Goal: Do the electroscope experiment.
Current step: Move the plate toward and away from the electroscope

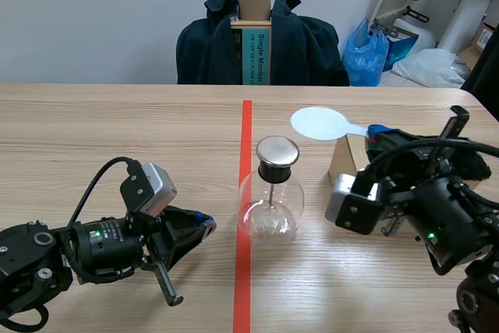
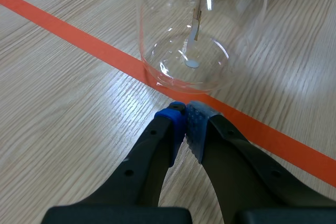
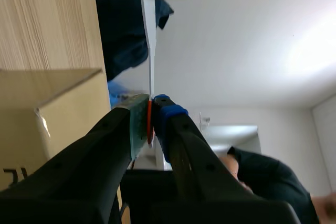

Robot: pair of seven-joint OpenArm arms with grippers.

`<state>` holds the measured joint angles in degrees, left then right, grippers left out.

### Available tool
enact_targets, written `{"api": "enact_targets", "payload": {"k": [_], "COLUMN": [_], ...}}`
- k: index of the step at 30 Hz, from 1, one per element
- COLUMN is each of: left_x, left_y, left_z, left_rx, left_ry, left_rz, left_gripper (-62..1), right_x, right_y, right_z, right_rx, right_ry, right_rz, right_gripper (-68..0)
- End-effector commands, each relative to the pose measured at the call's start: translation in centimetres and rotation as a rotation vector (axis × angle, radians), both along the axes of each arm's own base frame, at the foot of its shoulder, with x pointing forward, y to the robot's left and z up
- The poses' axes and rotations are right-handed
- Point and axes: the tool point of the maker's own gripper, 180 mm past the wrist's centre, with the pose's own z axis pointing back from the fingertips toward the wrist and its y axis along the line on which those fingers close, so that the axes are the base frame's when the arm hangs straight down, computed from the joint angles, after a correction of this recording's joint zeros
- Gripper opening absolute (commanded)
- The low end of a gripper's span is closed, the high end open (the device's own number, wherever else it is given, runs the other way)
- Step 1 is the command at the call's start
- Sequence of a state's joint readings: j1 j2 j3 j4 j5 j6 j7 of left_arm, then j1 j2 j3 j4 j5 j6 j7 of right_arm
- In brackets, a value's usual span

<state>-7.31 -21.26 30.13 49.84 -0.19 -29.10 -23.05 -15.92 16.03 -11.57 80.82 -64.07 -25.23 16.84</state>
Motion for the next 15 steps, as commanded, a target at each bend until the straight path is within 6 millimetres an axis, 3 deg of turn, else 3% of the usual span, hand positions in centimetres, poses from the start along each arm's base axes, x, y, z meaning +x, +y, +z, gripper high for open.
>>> {"api": "enact_targets", "payload": {"k": [1, 11, 15], "left_x": [0.6, 0.6, 0.6], "left_y": [-0.5, -0.5, -0.5], "left_z": [1.3, 1.3, 1.3], "left_rx": [-0.043, -0.043, -0.042], "left_ry": [-0.031, -0.031, -0.031], "left_rz": [0.008, 0.008, 0.008], "left_gripper": [-58.8, -58.8, -58.8], "right_x": [0.8, 1.1, 0.7], "right_y": [-1.3, -7.1, -8.6], "right_z": [1.4, 0.7, 0.2], "right_rx": [0.002, 0.039, 0.083], "right_ry": [-0.044, -0.008, 0.02], "right_rz": [-0.055, -0.373, -0.451], "right_gripper": [-66.7, -66.7, -66.7]}}
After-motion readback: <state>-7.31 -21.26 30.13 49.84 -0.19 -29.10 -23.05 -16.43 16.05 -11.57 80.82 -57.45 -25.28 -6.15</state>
